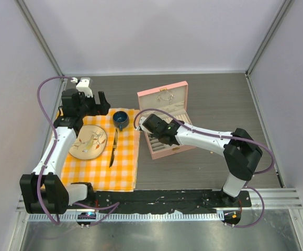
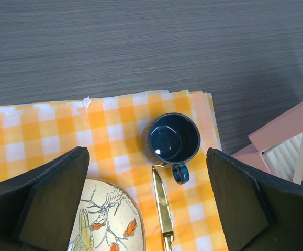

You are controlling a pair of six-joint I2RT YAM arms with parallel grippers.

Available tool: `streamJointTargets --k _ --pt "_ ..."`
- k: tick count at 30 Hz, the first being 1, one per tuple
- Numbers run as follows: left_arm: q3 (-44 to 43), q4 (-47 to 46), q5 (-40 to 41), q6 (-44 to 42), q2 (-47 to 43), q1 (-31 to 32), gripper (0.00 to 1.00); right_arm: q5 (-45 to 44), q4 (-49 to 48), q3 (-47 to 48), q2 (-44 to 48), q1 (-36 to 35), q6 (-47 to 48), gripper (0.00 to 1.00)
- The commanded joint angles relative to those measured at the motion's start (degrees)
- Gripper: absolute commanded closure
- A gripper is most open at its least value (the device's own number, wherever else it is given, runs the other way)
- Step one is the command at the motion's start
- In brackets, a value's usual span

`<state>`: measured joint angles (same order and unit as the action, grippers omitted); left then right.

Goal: Organize the mixed jewelry

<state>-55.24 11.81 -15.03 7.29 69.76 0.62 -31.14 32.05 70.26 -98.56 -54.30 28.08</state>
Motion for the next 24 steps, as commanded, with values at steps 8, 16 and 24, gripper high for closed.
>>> streamJointTargets --k 8,16,24 --pt "0.14 -2.67 -0.18 0.01 -1.82 -0.45 0.00 -3.50 -0.24 -0.38 7.59 0.60 0.49 0.73" --pt "0.14 -2.59 -1.14 -0.08 -1.91 -0.45 0.00 7.65 5.12 -3.98 16.63 9.64 -3.37 0.68" --pt "0.14 -2.76 -3.25 0.53 -1.03 -0.45 0.00 18.39 10.31 -14.86 32.37 20.90 -3.73 0.65"
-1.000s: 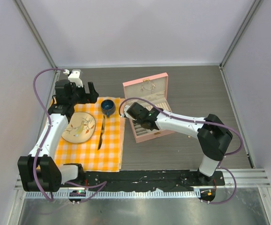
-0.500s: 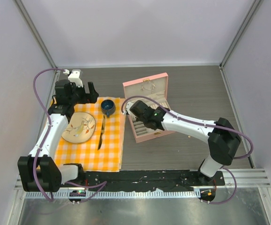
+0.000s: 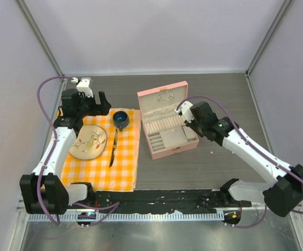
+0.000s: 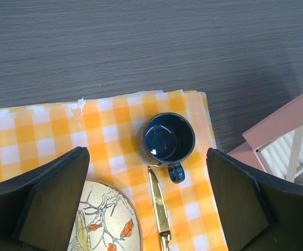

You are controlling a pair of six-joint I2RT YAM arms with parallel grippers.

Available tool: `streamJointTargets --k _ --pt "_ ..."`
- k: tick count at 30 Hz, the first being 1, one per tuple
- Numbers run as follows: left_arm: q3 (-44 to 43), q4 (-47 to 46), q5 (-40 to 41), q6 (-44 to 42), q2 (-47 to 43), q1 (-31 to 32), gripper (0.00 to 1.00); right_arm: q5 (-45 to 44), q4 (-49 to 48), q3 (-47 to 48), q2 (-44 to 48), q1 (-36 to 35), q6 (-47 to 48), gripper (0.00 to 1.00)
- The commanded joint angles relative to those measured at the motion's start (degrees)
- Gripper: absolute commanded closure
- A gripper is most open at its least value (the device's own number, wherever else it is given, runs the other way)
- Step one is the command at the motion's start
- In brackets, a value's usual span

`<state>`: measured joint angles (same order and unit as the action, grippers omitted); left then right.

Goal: Organize the mixed jewelry

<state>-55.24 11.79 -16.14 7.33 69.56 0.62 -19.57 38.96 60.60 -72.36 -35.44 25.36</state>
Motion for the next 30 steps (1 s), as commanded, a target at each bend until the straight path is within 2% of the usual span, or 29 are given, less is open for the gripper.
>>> streamJointTargets --k 1,6,8,14,16,21,30 --pt "0.14 -2.74 -2.31 0.58 -0.74 -0.36 0.00 7.44 3.40 -6.62 7.39 3.78 -0.85 0.65" --pt "0.05 -2.74 -5.39 1.02 -0.13 -0.45 0.00 8.94 2.53 -14.87 11.88 9.68 0.12 0.64" --pt "-0.13 -2.65 -6.62 1.10 -0.04 -0.45 0.00 10.76 1.47 -16.12 12.15 13.72 0.73 0.64" --pt "-0.21 -2.48 -8.29 0.84 0.14 -0.45 0.00 15.17 1.12 -19.02 10.92 19.26 5.21 0.64" --pt "-0.48 -2.21 -9.08 0.49 0.40 -0.45 0.00 16.23 1.03 -19.29 9.70 21.45 6.36 0.64" --pt "-0.30 -1.86 -10.22 -1.61 0.40 -0.36 0.00 22.55 1.03 -18.94 8.02 32.33 10.75 0.64" --pt "0.67 -0.28 -13.30 -9.70 0.66 -0.45 0.00 30.82 6.74 -15.43 3.28 49.31 16.82 0.63"
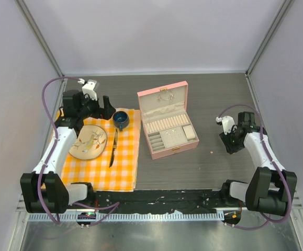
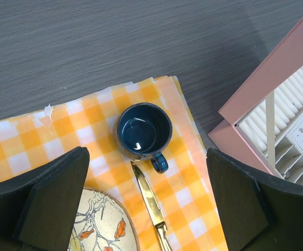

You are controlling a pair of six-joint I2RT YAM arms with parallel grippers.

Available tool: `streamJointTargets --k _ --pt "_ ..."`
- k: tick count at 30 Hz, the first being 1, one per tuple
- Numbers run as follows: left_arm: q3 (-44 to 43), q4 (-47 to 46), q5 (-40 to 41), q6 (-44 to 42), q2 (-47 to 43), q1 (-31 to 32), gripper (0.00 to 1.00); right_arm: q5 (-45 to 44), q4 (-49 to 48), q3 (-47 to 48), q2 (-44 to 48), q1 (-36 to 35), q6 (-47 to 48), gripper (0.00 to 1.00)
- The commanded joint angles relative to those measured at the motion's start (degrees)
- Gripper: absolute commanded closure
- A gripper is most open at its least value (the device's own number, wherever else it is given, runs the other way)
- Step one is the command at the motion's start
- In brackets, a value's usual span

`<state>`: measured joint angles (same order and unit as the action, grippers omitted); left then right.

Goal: Organize the mixed jewelry

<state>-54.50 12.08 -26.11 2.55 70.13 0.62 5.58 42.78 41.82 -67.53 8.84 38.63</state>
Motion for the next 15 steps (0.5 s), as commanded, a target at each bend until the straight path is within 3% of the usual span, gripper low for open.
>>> streamJointTargets --k 1,9,15 --pt "-0.17 -0.48 -3.86 -5.53 0.62 -0.45 0.00 6.62 3.44 3.61 -1.82 7.57 3.82 0.63" --pt "-5.25 4.71 -12.55 -12.03 8.96 -0.45 0.00 4.44 6.95 7.22 0.20 10.85 0.22 0.63" --pt "-7.11 3.39 -14.50 -12.65 13.97 -0.45 0.00 3.55 6.26 7.49 -0.76 11.20 -2.33 0.63"
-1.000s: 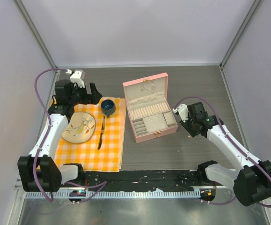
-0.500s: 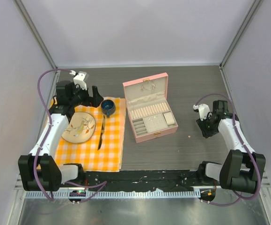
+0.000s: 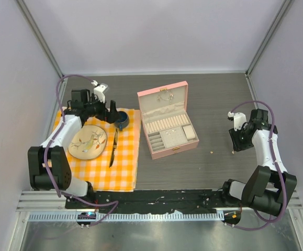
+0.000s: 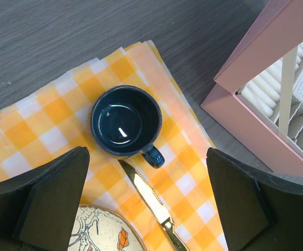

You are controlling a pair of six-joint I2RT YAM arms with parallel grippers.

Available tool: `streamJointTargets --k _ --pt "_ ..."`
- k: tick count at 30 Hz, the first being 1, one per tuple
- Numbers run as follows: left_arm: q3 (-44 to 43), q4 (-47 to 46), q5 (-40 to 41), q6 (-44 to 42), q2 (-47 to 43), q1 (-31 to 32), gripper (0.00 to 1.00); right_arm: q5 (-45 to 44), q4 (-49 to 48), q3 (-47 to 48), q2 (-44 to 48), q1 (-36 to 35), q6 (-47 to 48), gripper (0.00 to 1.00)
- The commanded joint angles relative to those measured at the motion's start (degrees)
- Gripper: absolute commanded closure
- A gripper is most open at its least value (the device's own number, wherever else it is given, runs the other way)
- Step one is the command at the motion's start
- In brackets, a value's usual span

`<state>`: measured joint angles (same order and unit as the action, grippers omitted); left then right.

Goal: Organize the mixed jewelry

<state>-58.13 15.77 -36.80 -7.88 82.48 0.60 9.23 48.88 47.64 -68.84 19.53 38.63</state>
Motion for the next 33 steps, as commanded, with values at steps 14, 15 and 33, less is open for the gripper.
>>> streamJointTargets --k 14,15,33 --pt "-4.54 4.27 -5.22 -2.84 0.67 -0.42 0.00 2.63 -5.29 1.85 -8.85 0.60 -2.95 0.66" --pt "-4.36 4.36 -5.04 -2.84 0.58 -0.43 0.00 2.89 -5.81 1.85 -9.38 0.60 -2.86 0.66" --pt "-3.57 5.94 -3.55 -4.16 -0.48 -0.43 0.00 1.58 -8.98 1.50 -15.45 0.51 -1.72 0.68"
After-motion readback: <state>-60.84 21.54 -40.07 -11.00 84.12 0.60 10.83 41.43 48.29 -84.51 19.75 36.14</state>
